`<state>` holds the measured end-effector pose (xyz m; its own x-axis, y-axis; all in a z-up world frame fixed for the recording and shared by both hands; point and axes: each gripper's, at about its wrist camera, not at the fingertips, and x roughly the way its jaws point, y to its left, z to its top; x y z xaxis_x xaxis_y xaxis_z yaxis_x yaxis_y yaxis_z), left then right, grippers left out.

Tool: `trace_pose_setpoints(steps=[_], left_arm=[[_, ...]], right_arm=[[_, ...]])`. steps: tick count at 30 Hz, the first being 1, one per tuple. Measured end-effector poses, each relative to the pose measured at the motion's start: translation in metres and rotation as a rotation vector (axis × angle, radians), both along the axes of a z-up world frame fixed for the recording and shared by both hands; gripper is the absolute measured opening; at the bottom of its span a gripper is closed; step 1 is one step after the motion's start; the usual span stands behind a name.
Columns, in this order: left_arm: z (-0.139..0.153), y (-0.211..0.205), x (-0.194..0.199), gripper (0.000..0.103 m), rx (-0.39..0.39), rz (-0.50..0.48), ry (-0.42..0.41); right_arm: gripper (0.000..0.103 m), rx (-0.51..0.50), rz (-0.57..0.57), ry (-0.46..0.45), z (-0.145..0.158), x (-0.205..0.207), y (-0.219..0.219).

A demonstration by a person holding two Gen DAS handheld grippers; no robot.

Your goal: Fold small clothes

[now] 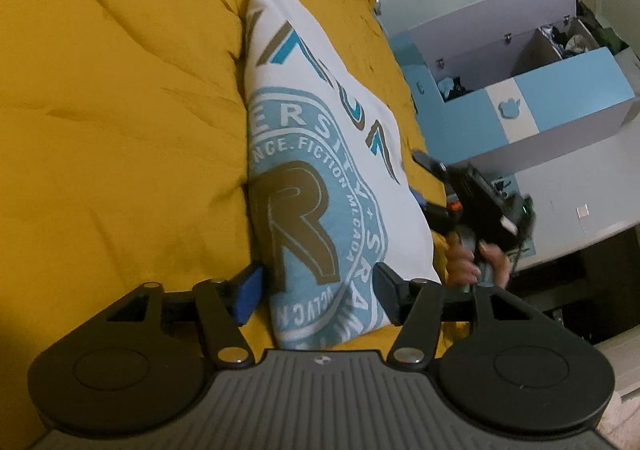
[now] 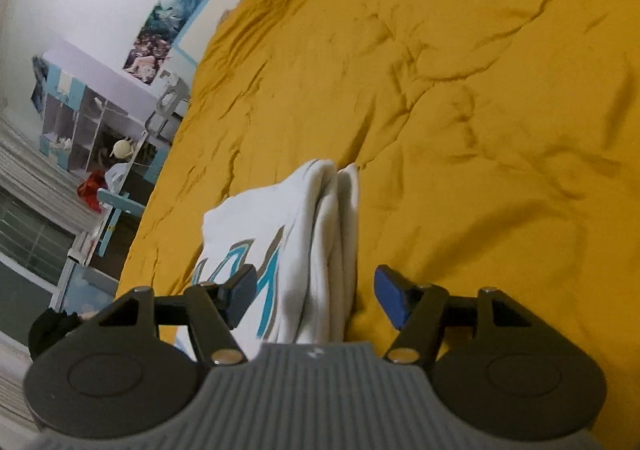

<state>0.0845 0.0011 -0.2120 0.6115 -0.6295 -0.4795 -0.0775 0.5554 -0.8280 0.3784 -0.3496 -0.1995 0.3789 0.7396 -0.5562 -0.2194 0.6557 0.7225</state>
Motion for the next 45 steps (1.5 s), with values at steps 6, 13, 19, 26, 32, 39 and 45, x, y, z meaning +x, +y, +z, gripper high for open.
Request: trace_pose_setpoints(steps=[6, 13, 19, 26, 32, 39, 45], left_arm=[[0.001, -0.013, 0.016, 0.078, 0.023, -0.043, 0.007], [0.013, -0.03, 0.024, 0.081, 0.114, -0.066, 0.026], [0.022, -0.038, 0.022, 0.081, 0.123, -0.073, -0.008], [0.009, -0.031, 0.023, 0.081, 0.089, -0.074, -0.005], [0.007, -0.023, 0.019, 0.04, 0.064, -0.04, -0.022], [0.013, -0.016, 0.008, 0.028, -0.04, 0.047, -0.012], [0.024, -0.006, 0.0, 0.025, -0.178, 0.11, -0.023]], right_arm=[[0.064, 0.034, 0.015, 0.038, -0.019, 0.036, 0.018], [0.067, 0.166, 0.01, 0.074, -0.034, 0.058, 0.035], [0.07, 0.184, 0.025, 0.09, -0.038, 0.064, 0.044], [0.07, 0.201, 0.006, 0.085, -0.04, 0.063, 0.037], [0.028, 0.102, -0.002, 0.082, -0.04, 0.062, 0.042], [0.024, 0.122, -0.034, 0.071, -0.027, 0.056, 0.044], [0.022, 0.155, -0.029, 0.023, 0.012, 0.046, 0.044]])
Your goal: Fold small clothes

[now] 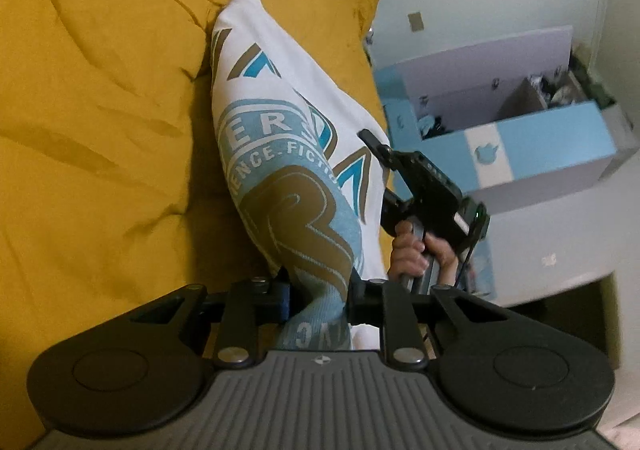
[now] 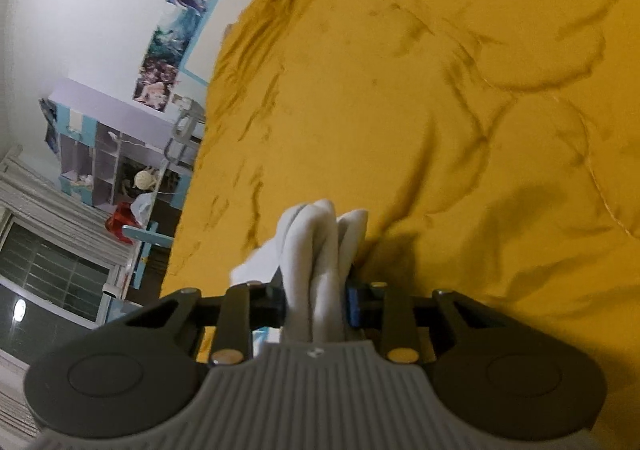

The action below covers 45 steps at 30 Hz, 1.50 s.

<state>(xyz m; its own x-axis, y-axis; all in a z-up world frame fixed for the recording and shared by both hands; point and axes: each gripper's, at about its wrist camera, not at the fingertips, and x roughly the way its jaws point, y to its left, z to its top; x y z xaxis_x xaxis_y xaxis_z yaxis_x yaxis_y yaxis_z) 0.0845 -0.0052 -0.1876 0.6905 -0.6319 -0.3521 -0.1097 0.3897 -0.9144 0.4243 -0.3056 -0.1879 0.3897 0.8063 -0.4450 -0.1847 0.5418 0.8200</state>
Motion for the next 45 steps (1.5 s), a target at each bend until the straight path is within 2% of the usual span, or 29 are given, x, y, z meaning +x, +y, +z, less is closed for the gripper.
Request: trace_pose_setpoints(steps=[4, 8, 13, 17, 20, 23, 25, 28, 30, 31, 33, 36, 38, 41, 43, 45], left_arm=[[0.006, 0.005, -0.006, 0.023, -0.078, 0.021, -0.029], [0.027, 0.02, -0.019, 0.023, -0.087, 0.045, -0.103], [0.06, 0.062, -0.053, 0.023, -0.027, 0.117, -0.192], [0.077, 0.094, -0.092, 0.023, 0.039, 0.215, -0.225], [0.073, 0.117, -0.117, 0.023, 0.083, 0.3, -0.221], [0.052, 0.142, -0.13, 0.023, 0.111, 0.363, -0.185], [0.029, 0.158, -0.131, 0.023, 0.114, 0.388, -0.126], [-0.02, 0.176, -0.126, 0.023, 0.07, 0.395, 0.001], [-0.045, 0.178, -0.123, 0.023, 0.099, 0.363, 0.079], [-0.053, 0.179, -0.123, 0.023, 0.092, 0.352, 0.083], [-0.054, 0.178, -0.12, 0.023, 0.08, 0.353, 0.079], [-0.049, 0.179, -0.121, 0.023, 0.101, 0.331, 0.104], [-0.041, 0.178, -0.128, 0.023, 0.122, 0.323, 0.128], [-0.02, 0.174, -0.148, 0.023, 0.201, 0.379, 0.148], [0.003, 0.178, -0.159, 0.024, 0.256, 0.438, 0.107], [0.025, 0.188, -0.154, 0.024, 0.265, 0.472, 0.033]], right_arm=[[0.022, 0.024, 0.019, -0.066, 0.038, -0.009, 0.006], [0.022, 0.048, 0.064, -0.132, 0.079, -0.016, 0.028], [0.022, 0.129, 0.152, -0.186, 0.118, -0.024, 0.089], [0.022, 0.213, 0.246, -0.199, 0.13, -0.03, 0.167], [0.022, 0.257, 0.311, -0.18, 0.122, -0.03, 0.235], [0.022, 0.25, 0.349, -0.134, 0.096, -0.029, 0.298], [0.022, 0.205, 0.364, -0.122, 0.069, -0.029, 0.334], [0.022, 0.086, 0.37, -0.063, 0.02, -0.027, 0.377], [0.022, -0.023, 0.362, -0.053, -0.009, -0.027, 0.395], [0.023, -0.059, 0.344, -0.059, -0.021, -0.028, 0.395], [0.024, -0.042, 0.325, -0.043, -0.039, -0.026, 0.389], [0.029, -0.056, 0.309, -0.045, -0.036, -0.025, 0.378], [0.037, -0.113, 0.295, -0.074, -0.018, -0.027, 0.37], [0.036, -0.125, 0.326, -0.198, 0.026, -0.041, 0.344], [0.036, -0.1, 0.387, -0.287, 0.054, -0.066, 0.326], [0.036, -0.062, 0.47, -0.342, 0.075, -0.095, 0.312]])
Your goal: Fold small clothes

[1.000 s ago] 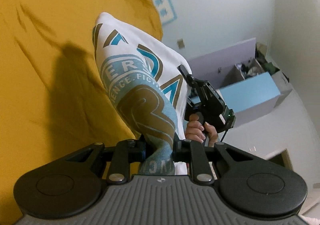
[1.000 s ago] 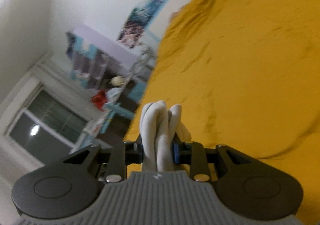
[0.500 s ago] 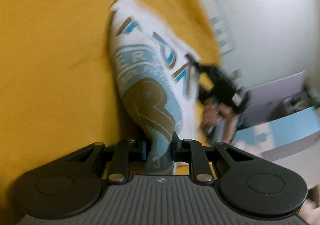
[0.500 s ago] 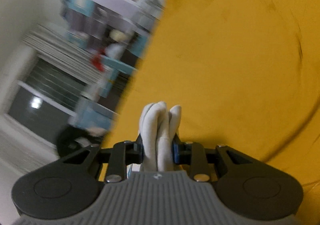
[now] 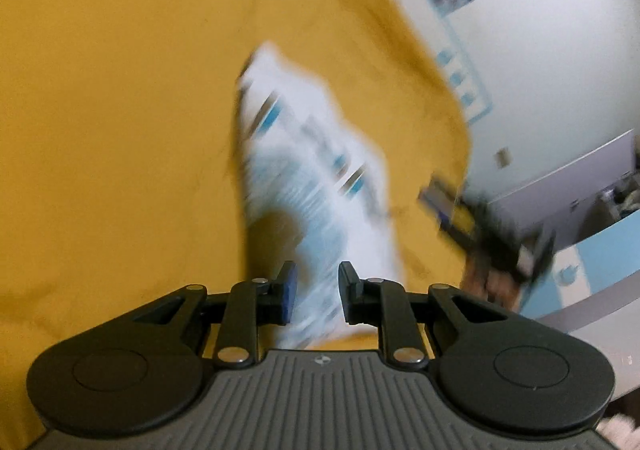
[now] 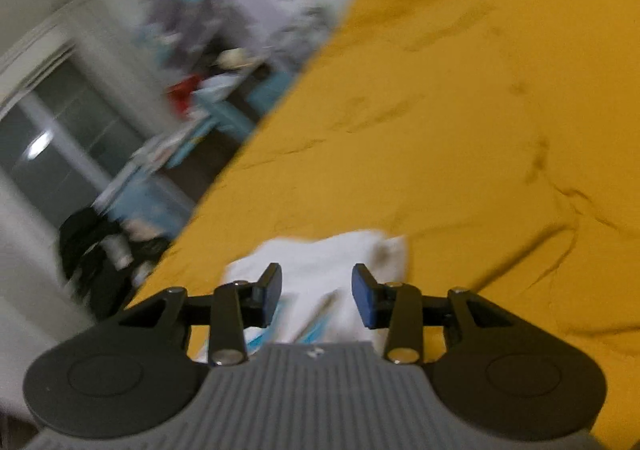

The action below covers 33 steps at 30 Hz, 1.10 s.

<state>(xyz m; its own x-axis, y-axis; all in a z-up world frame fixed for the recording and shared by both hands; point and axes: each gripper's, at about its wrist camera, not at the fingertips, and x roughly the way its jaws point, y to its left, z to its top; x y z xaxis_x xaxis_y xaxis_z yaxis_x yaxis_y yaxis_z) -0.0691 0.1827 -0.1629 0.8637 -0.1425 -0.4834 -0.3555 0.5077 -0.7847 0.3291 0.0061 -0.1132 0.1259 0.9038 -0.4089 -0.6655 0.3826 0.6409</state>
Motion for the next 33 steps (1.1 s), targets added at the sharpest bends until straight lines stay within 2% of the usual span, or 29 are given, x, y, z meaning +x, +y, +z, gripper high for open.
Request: trace_pose_setpoints(steps=[2, 5, 7, 9, 11, 13, 14, 16, 18, 20, 22, 24, 26, 30, 33], left_arm=[[0.012, 0.002, 0.018, 0.024, 0.016, -0.006, -0.071], [0.008, 0.002, 0.052, 0.024, 0.01, -0.027, -0.111], [-0.004, 0.0, 0.065, 0.024, -0.019, -0.042, -0.104], [-0.024, -0.004, 0.076, 0.024, -0.024, -0.034, -0.042], [-0.041, -0.009, 0.073, 0.024, -0.013, -0.024, 0.026], [-0.054, -0.014, 0.065, 0.023, 0.008, -0.021, 0.054], [-0.063, -0.014, 0.06, 0.018, -0.025, -0.018, 0.055], [-0.074, -0.013, 0.054, 0.01, -0.07, -0.005, 0.051], [-0.076, -0.012, 0.051, 0.009, -0.088, 0.0, 0.043], [-0.065, -0.015, 0.043, 0.01, -0.084, 0.005, 0.028], [-0.047, -0.022, 0.027, 0.016, -0.047, 0.001, 0.007], [-0.034, -0.032, 0.015, 0.022, -0.028, -0.011, -0.035], [-0.03, -0.038, 0.008, 0.024, -0.033, -0.011, -0.044], [-0.046, -0.041, 0.007, 0.024, -0.028, -0.008, 0.045], [-0.061, -0.044, 0.008, 0.017, 0.046, -0.014, 0.1]], right_arm=[[0.037, 0.009, 0.061, -0.041, 0.011, -0.028, -0.003], [0.038, -0.002, 0.115, -0.071, 0.007, -0.061, -0.009], [0.043, -0.019, 0.133, -0.066, -0.008, -0.075, -0.022], [0.045, -0.062, 0.144, -0.04, -0.024, -0.082, -0.021], [0.044, -0.123, 0.139, -0.053, -0.04, -0.084, -0.021], [0.032, -0.171, 0.129, -0.081, -0.055, -0.087, -0.031], [0.026, -0.179, 0.122, -0.078, -0.061, -0.085, -0.032], [0.025, -0.165, 0.101, -0.014, -0.072, -0.08, -0.041], [0.024, -0.144, 0.077, 0.041, -0.078, -0.074, -0.047], [0.025, -0.139, 0.063, 0.063, -0.075, -0.074, -0.052], [0.031, -0.132, 0.05, 0.039, -0.065, -0.083, -0.056], [0.044, -0.101, 0.06, 0.006, -0.055, -0.091, -0.059], [0.045, -0.092, 0.084, -0.008, -0.049, -0.096, -0.063], [0.046, -0.19, 0.082, -0.018, -0.061, -0.099, -0.065], [0.043, -0.189, 0.066, 0.016, -0.072, -0.098, -0.073]])
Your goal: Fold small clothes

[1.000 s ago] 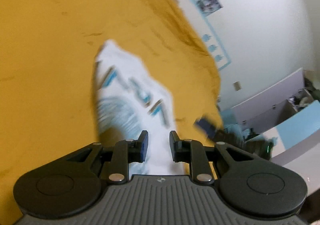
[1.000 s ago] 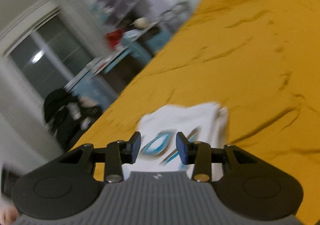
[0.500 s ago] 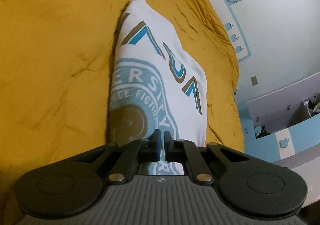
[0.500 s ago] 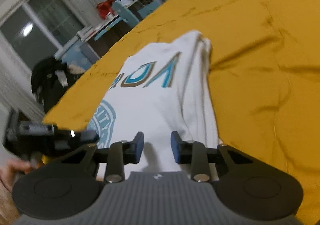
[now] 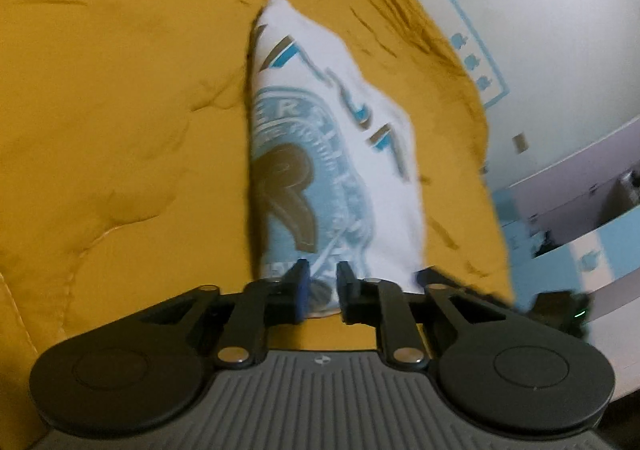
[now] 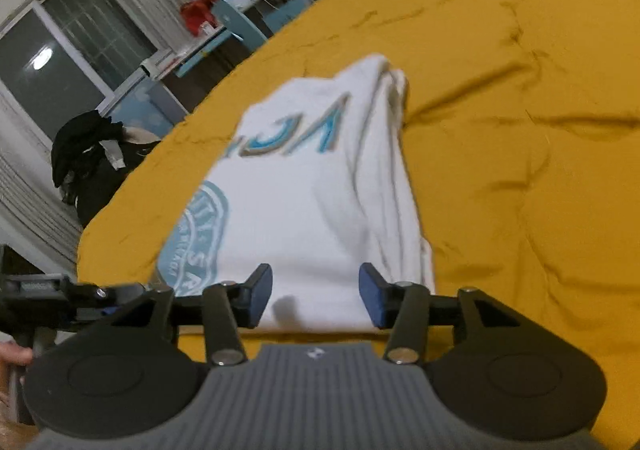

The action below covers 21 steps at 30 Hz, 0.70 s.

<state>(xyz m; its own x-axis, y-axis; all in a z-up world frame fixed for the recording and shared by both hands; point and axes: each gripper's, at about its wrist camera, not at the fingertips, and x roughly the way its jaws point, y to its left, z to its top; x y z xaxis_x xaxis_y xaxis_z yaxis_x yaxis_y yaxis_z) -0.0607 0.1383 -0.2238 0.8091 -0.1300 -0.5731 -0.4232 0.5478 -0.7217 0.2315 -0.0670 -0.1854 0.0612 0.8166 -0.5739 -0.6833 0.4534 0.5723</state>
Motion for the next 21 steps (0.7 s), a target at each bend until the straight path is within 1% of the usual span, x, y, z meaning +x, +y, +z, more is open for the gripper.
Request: trace_pose_setpoints(steps=[1, 3, 4, 5, 6, 7, 8, 9, 10, 11, 12, 13, 14, 15, 16, 18, 20, 21], left_arm=[[-0.001, -0.001, 0.0, 0.017, 0.012, 0.0, 0.006], [0.007, -0.002, 0.0, 0.02, 0.019, 0.003, 0.016], [0.015, -0.004, 0.0, 0.027, 0.028, 0.001, 0.026], [0.025, -0.006, 0.001, 0.032, 0.052, -0.005, 0.034], [0.035, -0.01, 0.0, 0.032, 0.088, -0.002, 0.041], [0.045, -0.015, -0.002, 0.034, 0.144, 0.017, 0.051], [0.058, -0.022, -0.004, 0.039, 0.207, 0.032, 0.067], [0.07, -0.027, -0.007, 0.042, 0.251, 0.043, 0.082], [0.081, -0.032, -0.009, 0.048, 0.286, 0.057, 0.098], [0.092, -0.038, -0.013, 0.056, 0.316, 0.069, 0.104], [0.101, -0.043, -0.016, 0.06, 0.348, 0.081, 0.11], [0.11, -0.049, -0.019, 0.066, 0.378, 0.091, 0.119], [0.12, -0.057, -0.021, 0.071, 0.413, 0.1, 0.131], [0.129, -0.064, -0.024, 0.072, 0.445, 0.107, 0.144], [0.135, -0.071, -0.025, 0.075, 0.476, 0.111, 0.157], [0.148, -0.081, -0.024, 0.08, 0.518, 0.113, 0.169], [0.155, -0.088, -0.025, 0.081, 0.524, 0.114, 0.176], [0.157, -0.091, -0.027, 0.081, 0.52, 0.116, 0.182]], right_arm=[[0.043, 0.006, -0.012, 0.019, -0.001, 0.001, -0.001], [0.044, 0.02, -0.049, 0.051, 0.004, 0.003, -0.006], [0.045, 0.033, -0.071, 0.059, 0.009, 0.001, -0.006], [0.049, 0.046, -0.094, 0.061, 0.016, 0.0, -0.009], [0.053, 0.046, -0.117, 0.05, 0.024, -0.004, -0.011], [0.054, 0.036, -0.131, 0.032, 0.032, -0.008, -0.014], [0.054, 0.021, -0.145, 0.008, 0.041, -0.013, -0.016], [0.057, 0.006, -0.157, -0.022, 0.051, -0.02, -0.018], [0.059, -0.002, -0.166, -0.055, 0.061, -0.029, -0.02], [0.064, -0.007, -0.173, -0.083, 0.072, -0.037, -0.021], [0.066, -0.008, -0.172, -0.112, 0.083, -0.046, -0.022], [0.066, -0.014, -0.173, -0.142, 0.094, -0.056, -0.023], [0.071, -0.028, -0.182, -0.174, 0.105, -0.066, -0.021], [0.078, -0.048, -0.194, -0.211, 0.115, -0.078, -0.02], [0.08, -0.07, -0.207, -0.252, 0.125, -0.091, -0.018], [0.081, -0.101, -0.218, -0.324, 0.141, -0.114, -0.015], [0.082, -0.143, -0.224, -0.368, 0.152, -0.133, -0.01], [0.082, -0.174, -0.222, -0.375, 0.155, -0.14, -0.007]])
